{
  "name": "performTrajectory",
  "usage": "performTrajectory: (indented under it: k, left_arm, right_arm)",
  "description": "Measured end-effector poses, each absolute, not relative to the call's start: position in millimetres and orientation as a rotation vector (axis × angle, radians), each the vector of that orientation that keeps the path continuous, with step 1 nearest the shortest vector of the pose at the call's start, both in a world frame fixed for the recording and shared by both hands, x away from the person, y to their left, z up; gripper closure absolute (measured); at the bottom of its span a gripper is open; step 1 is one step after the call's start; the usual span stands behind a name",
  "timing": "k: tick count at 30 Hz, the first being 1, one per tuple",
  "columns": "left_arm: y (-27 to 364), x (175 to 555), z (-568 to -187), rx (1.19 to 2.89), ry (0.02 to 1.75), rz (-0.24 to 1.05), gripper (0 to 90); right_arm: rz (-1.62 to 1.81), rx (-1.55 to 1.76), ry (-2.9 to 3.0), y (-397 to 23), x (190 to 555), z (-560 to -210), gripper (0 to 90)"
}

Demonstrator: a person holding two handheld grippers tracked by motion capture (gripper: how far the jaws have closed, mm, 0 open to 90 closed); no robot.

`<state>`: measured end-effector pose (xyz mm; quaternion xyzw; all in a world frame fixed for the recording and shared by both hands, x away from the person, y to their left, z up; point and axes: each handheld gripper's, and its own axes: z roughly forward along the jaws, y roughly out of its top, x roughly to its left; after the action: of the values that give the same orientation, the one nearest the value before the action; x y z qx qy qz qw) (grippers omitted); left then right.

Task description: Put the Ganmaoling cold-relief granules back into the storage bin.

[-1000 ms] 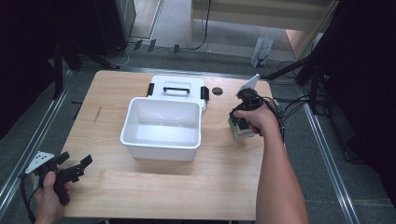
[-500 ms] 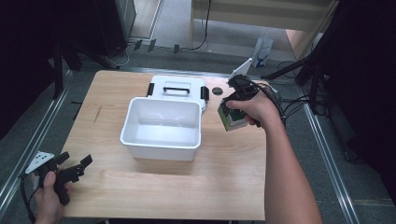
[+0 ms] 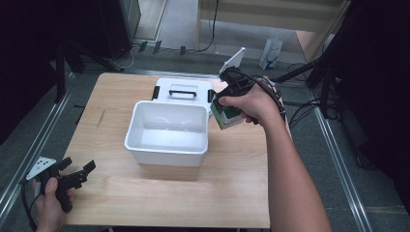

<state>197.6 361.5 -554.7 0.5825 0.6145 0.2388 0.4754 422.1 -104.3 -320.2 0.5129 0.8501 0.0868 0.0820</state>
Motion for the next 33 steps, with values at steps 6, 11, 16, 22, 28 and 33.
performTrajectory:
  k: [6, 11, 16, 22, 28, 33]
  left_arm:
    - [361.9, 197.4, -554.7, 1.426, 1.502, 0.583, 1.2]
    - [361.9, 197.4, -554.7, 1.426, 1.502, 0.583, 1.2]
    - [362.1, 197.4, -554.8, 1.425, 1.502, 0.582, 1.2]
    - [362.0, 197.4, -554.7, 1.424, 1.502, 0.58, 1.2]
    - [362.2, 197.3, -554.8, 1.422, 1.502, 0.578, 1.2]
    - [362.3, 197.3, -554.7, 1.423, 1.502, 0.578, 1.2]
  right_arm:
    - [0.284, 1.442, 2.586, -88.0, 418.6, -314.5, 16.7]
    - [0.326, 1.27, 2.684, -71.2, 413.6, -311.2, 16.7]
    - [0.335, 1.039, 2.823, -52.9, 407.4, -311.7, 16.8]
    - [0.33, 0.715, 2.911, -38.5, 400.8, -315.9, 16.9]
    - [0.358, 0.426, 2.958, -28.1, 394.4, -321.1, 16.8]
    - [0.33, 0.211, 2.955, -24.4, 393.1, -330.7, 16.8]
